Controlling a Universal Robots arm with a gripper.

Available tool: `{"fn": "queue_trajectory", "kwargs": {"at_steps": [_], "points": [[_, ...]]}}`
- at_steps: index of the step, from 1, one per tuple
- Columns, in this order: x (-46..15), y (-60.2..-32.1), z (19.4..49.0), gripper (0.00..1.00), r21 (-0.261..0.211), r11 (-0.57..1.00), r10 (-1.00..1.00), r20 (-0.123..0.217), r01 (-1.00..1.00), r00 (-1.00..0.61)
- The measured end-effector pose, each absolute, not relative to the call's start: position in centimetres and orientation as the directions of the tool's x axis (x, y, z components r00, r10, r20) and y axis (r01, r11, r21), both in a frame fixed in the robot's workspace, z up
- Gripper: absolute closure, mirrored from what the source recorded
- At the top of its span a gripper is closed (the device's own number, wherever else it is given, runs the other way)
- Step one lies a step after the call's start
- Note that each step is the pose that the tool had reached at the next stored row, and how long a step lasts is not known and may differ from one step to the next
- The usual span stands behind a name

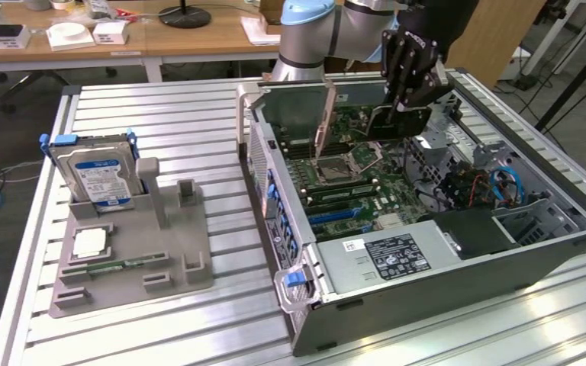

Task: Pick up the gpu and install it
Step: 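Insert the gpu into the slot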

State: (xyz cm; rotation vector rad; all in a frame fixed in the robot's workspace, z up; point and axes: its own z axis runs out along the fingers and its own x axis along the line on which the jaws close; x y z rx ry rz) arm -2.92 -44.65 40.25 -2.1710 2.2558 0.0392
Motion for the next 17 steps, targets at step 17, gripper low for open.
{"fn": "queue_trajectory", "kwargs": {"at_steps": [17], "points": [[-2.92, -44.60, 39.91, 0.74, 0.009, 0.038, -0.999, -0.025, -0.999, -0.038]]}}
